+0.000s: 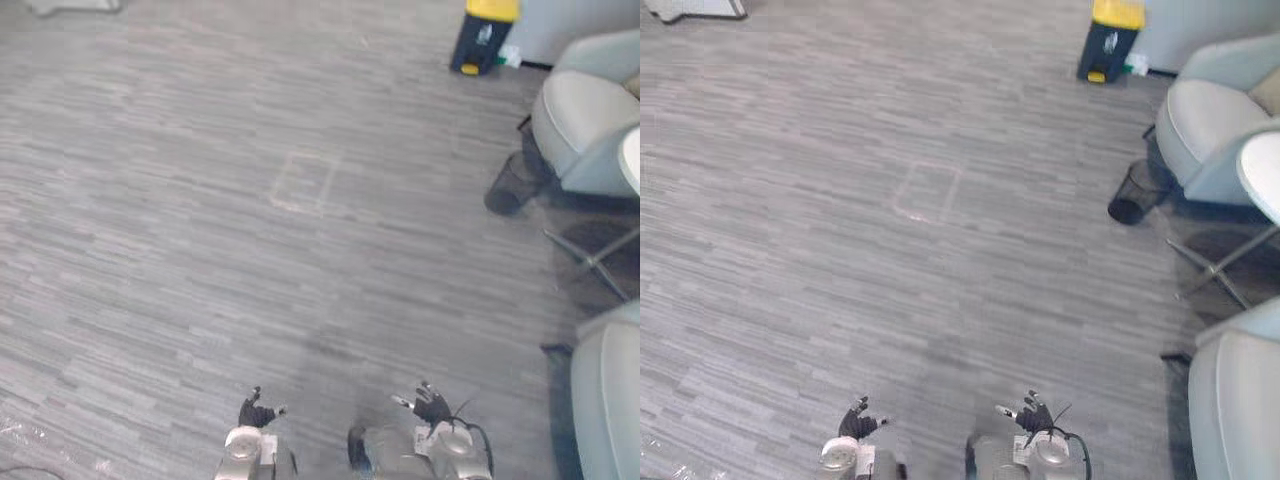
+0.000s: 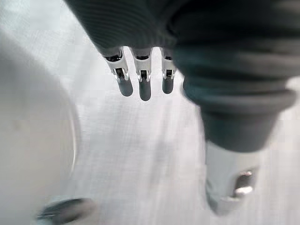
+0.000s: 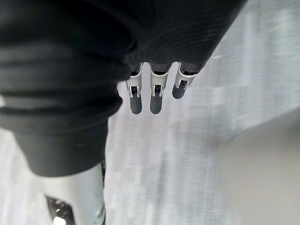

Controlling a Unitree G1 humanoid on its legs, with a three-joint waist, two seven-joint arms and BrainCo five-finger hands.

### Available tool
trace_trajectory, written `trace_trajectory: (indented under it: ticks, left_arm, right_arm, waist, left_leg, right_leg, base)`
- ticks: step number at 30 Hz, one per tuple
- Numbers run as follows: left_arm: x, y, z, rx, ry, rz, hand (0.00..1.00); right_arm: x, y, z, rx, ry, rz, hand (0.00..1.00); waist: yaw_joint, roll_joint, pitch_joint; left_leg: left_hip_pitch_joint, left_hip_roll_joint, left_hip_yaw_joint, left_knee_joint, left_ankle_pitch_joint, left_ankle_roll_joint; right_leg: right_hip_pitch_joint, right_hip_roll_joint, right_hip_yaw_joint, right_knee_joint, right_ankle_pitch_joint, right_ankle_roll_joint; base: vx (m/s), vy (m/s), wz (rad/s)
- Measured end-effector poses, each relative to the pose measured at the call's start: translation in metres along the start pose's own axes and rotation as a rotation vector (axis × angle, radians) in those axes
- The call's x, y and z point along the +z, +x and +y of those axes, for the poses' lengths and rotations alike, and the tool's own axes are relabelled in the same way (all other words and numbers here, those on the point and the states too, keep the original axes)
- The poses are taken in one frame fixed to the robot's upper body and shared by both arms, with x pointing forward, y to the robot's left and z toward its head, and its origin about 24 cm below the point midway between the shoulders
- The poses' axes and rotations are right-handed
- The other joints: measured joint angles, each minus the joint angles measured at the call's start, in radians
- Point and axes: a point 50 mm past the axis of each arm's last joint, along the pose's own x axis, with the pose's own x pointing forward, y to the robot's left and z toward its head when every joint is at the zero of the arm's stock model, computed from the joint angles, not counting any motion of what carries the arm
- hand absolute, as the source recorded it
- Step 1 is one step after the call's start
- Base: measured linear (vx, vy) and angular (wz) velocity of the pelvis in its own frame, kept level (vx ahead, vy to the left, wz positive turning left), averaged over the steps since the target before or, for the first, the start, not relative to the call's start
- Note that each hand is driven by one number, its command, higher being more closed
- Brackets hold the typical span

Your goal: Organize the slippers on the shoe rack

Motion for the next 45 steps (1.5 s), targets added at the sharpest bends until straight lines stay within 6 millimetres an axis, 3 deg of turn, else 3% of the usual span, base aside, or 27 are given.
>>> trace_trajectory:
  ticks: [3,4,6,7,10,11,13,14,15,16,18,20,22,23,24,25,26,27,30,32,34,37,39,40,41,42,45]
  left_arm:
    - [0.006,0.001,0.000,0.000,0.000,-0.025,0.00]
    - [0.009,0.002,0.001,0.000,0.004,-0.041,0.00]
    - [0.010,0.001,-0.003,-0.020,0.028,-0.052,0.00]
    - [0.009,0.001,-0.004,-0.028,0.049,-0.051,0.00]
    - [0.008,0.005,0.006,-0.012,0.078,-0.038,0.00]
    - [0.008,0.005,0.008,-0.010,0.084,-0.037,0.00]
    - [0.004,0.006,0.011,-0.003,0.092,-0.020,0.00]
    - [-0.001,0.006,0.013,-0.001,0.098,0.000,0.00]
    - [-0.004,0.005,0.014,-0.001,0.097,0.015,0.00]
    - [-0.009,0.005,0.013,-0.006,0.101,0.039,0.00]
    - [-0.012,0.004,0.012,-0.012,0.105,0.057,0.00]
    - [-0.014,0.004,0.013,-0.009,0.098,0.071,0.00]
    - [-0.012,0.005,0.010,-0.016,0.099,0.064,0.00]
    - [-0.011,0.005,0.010,-0.018,0.101,0.058,0.00]
    - [-0.012,0.005,0.010,-0.018,0.104,0.061,0.00]
    - [-0.014,0.002,-0.001,-0.043,0.087,0.072,0.00]
    - [-0.014,0.001,-0.007,-0.054,0.072,0.071,0.00]
    - [-0.014,0.001,-0.009,-0.056,0.060,0.072,0.00]
    - [-0.013,-0.001,-0.013,-0.042,-0.018,0.077,0.00]
    - [-0.012,-0.003,-0.002,0.003,-0.070,0.051,0.00]
    - [-0.012,-0.006,0.004,0.032,-0.114,0.033,0.00]
    - [-0.007,-0.005,0.009,0.044,-0.133,0.005,0.00]
    - [-0.003,-0.003,0.011,0.044,-0.125,-0.011,0.00]
    - [-0.001,-0.003,0.010,0.037,-0.118,-0.017,0.00]
    - [-0.003,-0.004,0.005,0.018,-0.100,-0.015,0.00]
    - [-0.005,-0.005,0.004,0.009,-0.085,-0.008,0.00]
    - [-0.004,0.002,0.014,0.016,-0.032,0.006,0.00]
  right_arm:
    - [-0.001,0.001,0.000,-0.004,0.002,0.018,0.00]
    - [-0.002,0.003,-0.002,-0.011,0.006,0.032,0.00]
    - [-0.003,0.004,-0.008,-0.026,0.001,0.043,0.00]
    - [-0.006,0.004,-0.007,-0.025,-0.003,0.061,0.00]
    - [-0.014,0.001,0.001,-0.008,0.006,0.083,0.00]
    - [-0.017,0.000,0.001,-0.011,0.004,0.093,0.00]
    - [-0.023,-0.002,0.000,-0.024,0.015,0.115,0.00]
    - [-0.021,-0.001,-0.001,-0.022,0.011,0.108,0.00]
    - [-0.021,-0.001,-0.003,-0.023,0.008,0.104,0.00]
    - [-0.018,0.000,-0.008,-0.031,-0.001,0.094,0.00]
    - [-0.012,0.001,-0.015,-0.046,-0.009,0.061,0.00]
    - [-0.006,0.002,-0.014,-0.040,-0.003,0.028,0.00]
    - [0.000,0.002,-0.012,-0.037,0.003,0.001,0.00]
    - [-0.002,0.001,-0.012,-0.038,0.003,0.006,0.00]
    - [-0.004,0.001,-0.013,-0.041,0.007,0.012,0.00]
    - [-0.002,0.002,-0.019,-0.058,0.001,0.012,0.00]
    - [-0.002,0.002,-0.023,-0.072,0.017,0.013,0.00]
    - [-0.002,0.002,-0.024,-0.077,0.021,0.012,0.00]
    - [-0.002,0.001,-0.022,-0.069,0.015,0.016,0.00]
    - [-0.007,-0.002,-0.015,-0.045,-0.001,0.023,0.00]
    - [-0.014,-0.005,-0.014,-0.043,-0.002,0.044,0.00]
    - [-0.015,-0.004,-0.014,-0.045,-0.001,0.059,0.00]
    - [-0.023,-0.005,-0.017,-0.058,0.006,0.097,0.00]
    - [-0.026,-0.006,-0.019,-0.068,0.014,0.107,0.00]
    - [-0.029,-0.007,-0.024,-0.084,0.016,0.120,0.00]
    - [-0.032,-0.008,-0.028,-0.094,0.007,0.135,0.00]
    - [-0.038,-0.010,-0.011,-0.062,0.041,0.158,0.00]
  waist:
    - [0.013,-0.002,-0.004]
    - [0.021,-0.007,-0.002]
    - [0.028,0.010,-0.008]
    - [0.036,0.008,-0.012]
    - [0.019,-0.026,-0.032]
    - [0.018,-0.051,-0.037]
    - [0.015,-0.082,-0.037]
    - [0.010,-0.087,-0.032]
    - [0.007,-0.084,-0.030]
    - [0.002,-0.072,-0.023]
    - [-0.008,-0.033,-0.002]
    - [-0.031,-0.033,0.000]
    - [-0.051,-0.034,-0.001]
    - [-0.057,-0.054,-0.008]
    - [-0.061,-0.061,-0.011]
    - [-0.060,-0.029,-0.017]
    - [-0.052,-0.012,-0.019]
    - [-0.052,-0.007,-0.018]
    - [-0.064,0.023,-0.015]
    - [-0.038,0.015,-0.006]
    - [-0.020,-0.003,-0.016]
    - [-0.010,-0.002,-0.016]
    - [0.000,-0.015,-0.010]
    - [0.005,-0.014,-0.010]
    - [0.012,0.009,-0.023]
    - [0.019,0.013,-0.031]
    - [0.002,-0.060,-0.064]
  left_leg:
    - [-0.116,-0.031,0.071,-0.212,-0.037,0.040]
    - [-0.147,-0.081,0.087,-0.395,-0.028,0.040]
    - [-0.166,-0.139,0.057,-0.744,0.122,0.023]
    - [-0.153,-0.159,0.048,-0.775,0.234,0.072]
    - [-0.161,-0.194,0.048,-0.713,0.165,0.112]
    - [-0.135,-0.221,0.047,-0.683,0.112,0.126]
    - [-0.042,-0.261,0.051,-0.688,0.027,0.137]
    - [0.026,-0.275,0.050,-0.691,-0.015,0.144]
    - [0.070,-0.280,0.050,-0.702,-0.030,0.145]
    - [0.159,-0.281,0.046,-0.749,-0.037,0.148]
    - [0.337,-0.265,0.011,-0.881,-0.037,0.149]
    - [0.410,-0.243,-0.001,-0.926,-0.037,0.149]
    - [0.455,-0.219,-0.034,-0.945,-0.037,0.149]
    - [0.481,-0.231,-0.064,-0.963,-0.041,0.142]
    - [0.502,-0.235,-0.088,-0.965,-0.046,0.134]
    - [0.525,-0.198,-0.125,-0.958,-0.044,0.111]
    - [0.517,-0.183,-0.139,-0.917,-0.011,0.057]
    - [0.510,-0.182,-0.147,-0.884,0.003,0.035]
    - [0.338,-0.110,-0.156,-0.421,0.164,-0.063]
    - [0.200,-0.005,-0.054,-0.047,0.153,-0.045]
    - [0.106,0.032,0.026,0.027,0.110,-0.015]
    - [-0.020,0.014,0.084,-0.123,0.035,0.007]
    - [-0.065,-0.084,0.065,-0.451,0.016,0.020]
    - [-0.077,-0.136,0.004,-0.632,0.056,0.012]
    - [-0.082,-0.168,-0.107,-0.852,0.154,-0.023]
    - [-0.092,-0.176,-0.136,-0.821,0.270,0.007]
    - [-0.089,-0.220,-0.067,-0.722,0.151,0.065]
  right_leg:
    - [0.122,-0.049,0.030,-0.102,-0.013,-0.004]
    - [0.165,-0.089,0.040,-0.141,-0.013,-0.004]
    - [0.211,-0.112,0.069,-0.186,-0.012,-0.004]
    - [0.239,-0.125,0.100,-0.205,-0.005,0.010]
    - [0.191,-0.158,0.163,-0.087,0.093,0.104]
    - [0.155,-0.167,0.190,0.050,0.120,0.146]
    - [0.050,-0.160,0.256,0.388,0.260,0.285]
    - [-0.033,-0.153,0.264,0.609,0.258,0.306]
    - [-0.080,-0.155,0.243,0.701,0.229,0.269]
    - [-0.153,-0.155,0.187,0.794,0.161,0.192]
    - [-0.258,-0.123,0.062,0.733,0.049,0.100]
    - [-0.333,-0.084,0.021,0.570,0.009,0.087]
    - [-0.385,-0.056,0.015,0.265,0.060,0.103]
    - [-0.390,-0.056,0.044,0.045,0.175,0.109]
    - [-0.386,-0.060,0.058,0.025,0.283,0.105]
    - [-0.375,-0.041,0.043,0.075,0.282,0.070]
    - [-0.379,-0.038,0.025,0.134,0.219,0.050]
    - [-0.373,-0.039,0.018,0.156,0.192,0.042]
    - [-0.232,-0.017,-0.029,0.104,0.109,0.011]
    - [-0.054,0.019,-0.015,0.013,0.072,-0.018]
    - [0.044,0.019,0.020,-0.046,0.035,-0.030]
    - [0.140,-0.006,0.090,-0.104,0.022,-0.009]
    - [0.206,-0.066,0.153,-0.138,0.018,-0.001]
    - [0.226,-0.089,0.179,-0.152,0.017,0.000]
    - [0.237,-0.088,0.220,-0.169,0.015,0.005]
    - [0.252,-0.089,0.265,-0.167,0.005,0.023]
    - [0.159,-0.139,0.336,0.054,0.038,0.077]
  base:
    - [0.47,0.107,-0.18]
    - [0.44,0.162,-0.31]
    - [0.58,0.245,-0.44]
    - [0.73,0.305,-0.20]
    - [0.64,0.290,0.20]
    - [0.62,0.252,0.22]
    - [0.63,0.224,0.12]
    - [0.60,0.185,0.01]
    - [0.69,0.184,-0.08]
    - [0.69,0.141,-0.09]
    - [0.64,0.057,0.08]
    - [0.59,-0.076,0.37]
    - [0.60,-0.158,0.71]
    - [0.48,-0.163,0.78]
    - [0.63,-0.227,0.70]
    - [0.62,-0.221,0.47]
    - [0.62,-0.240,0.34]
    - [0.58,-0.227,0.31]
    - [0.59,-0.206,0.30]
    - [0.54,-0.102,-0.24]
    - [0.47,-0.027,-0.43]
    - [0.47,0.063,-0.68]
    - [0.60,0.212,-0.82]
    - [0.55,0.267,-1.00]
    - [0.67,0.340,-1.20]
    - [0.54,0.290,-0.98]
    - [0.54,0.281,-0.38]
